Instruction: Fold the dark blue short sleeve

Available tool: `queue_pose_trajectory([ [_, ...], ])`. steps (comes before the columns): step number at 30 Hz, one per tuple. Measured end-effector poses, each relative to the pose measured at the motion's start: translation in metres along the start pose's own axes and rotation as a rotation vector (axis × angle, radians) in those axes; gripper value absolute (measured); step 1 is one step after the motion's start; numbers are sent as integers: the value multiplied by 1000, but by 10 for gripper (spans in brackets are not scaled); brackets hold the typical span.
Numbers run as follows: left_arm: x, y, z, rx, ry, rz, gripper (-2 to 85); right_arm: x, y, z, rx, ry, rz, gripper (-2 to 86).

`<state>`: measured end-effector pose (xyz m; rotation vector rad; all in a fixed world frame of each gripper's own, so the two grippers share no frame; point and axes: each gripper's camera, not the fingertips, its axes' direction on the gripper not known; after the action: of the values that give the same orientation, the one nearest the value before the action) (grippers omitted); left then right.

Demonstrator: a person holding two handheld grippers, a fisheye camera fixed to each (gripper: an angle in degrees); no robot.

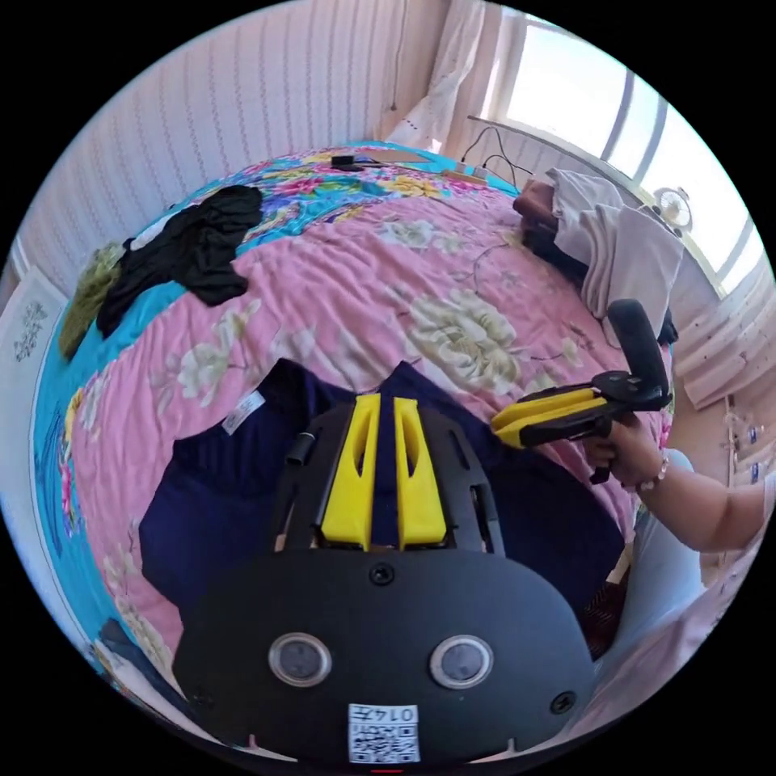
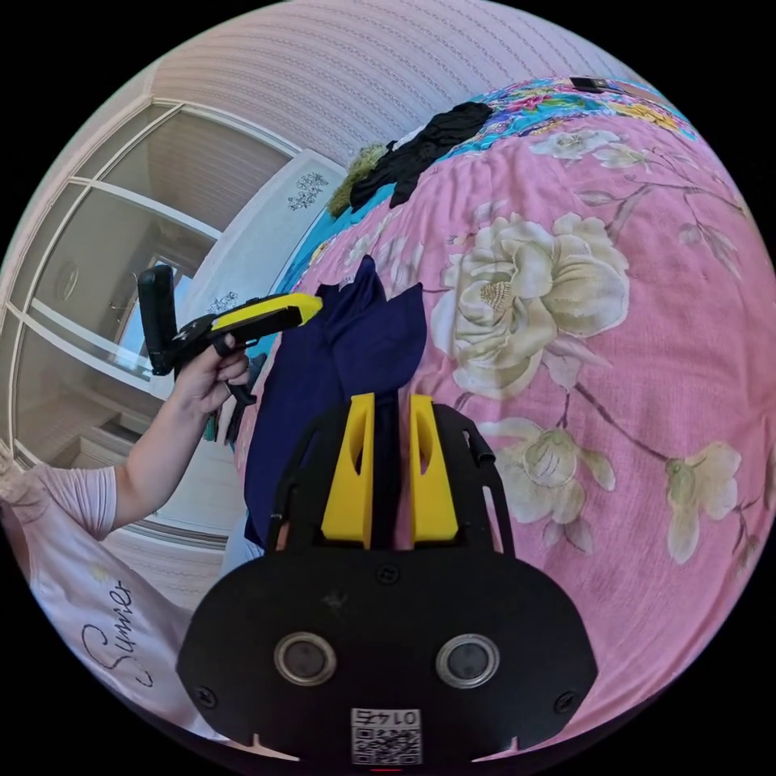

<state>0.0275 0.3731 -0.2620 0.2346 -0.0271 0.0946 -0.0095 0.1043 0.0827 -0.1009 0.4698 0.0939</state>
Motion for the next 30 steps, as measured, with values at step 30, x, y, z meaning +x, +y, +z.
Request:
queue_pose_trajectory([
  [30, 26, -14, 1, 183, 48, -6, -10, 103, 44, -25, 231, -327, 94, 6],
])
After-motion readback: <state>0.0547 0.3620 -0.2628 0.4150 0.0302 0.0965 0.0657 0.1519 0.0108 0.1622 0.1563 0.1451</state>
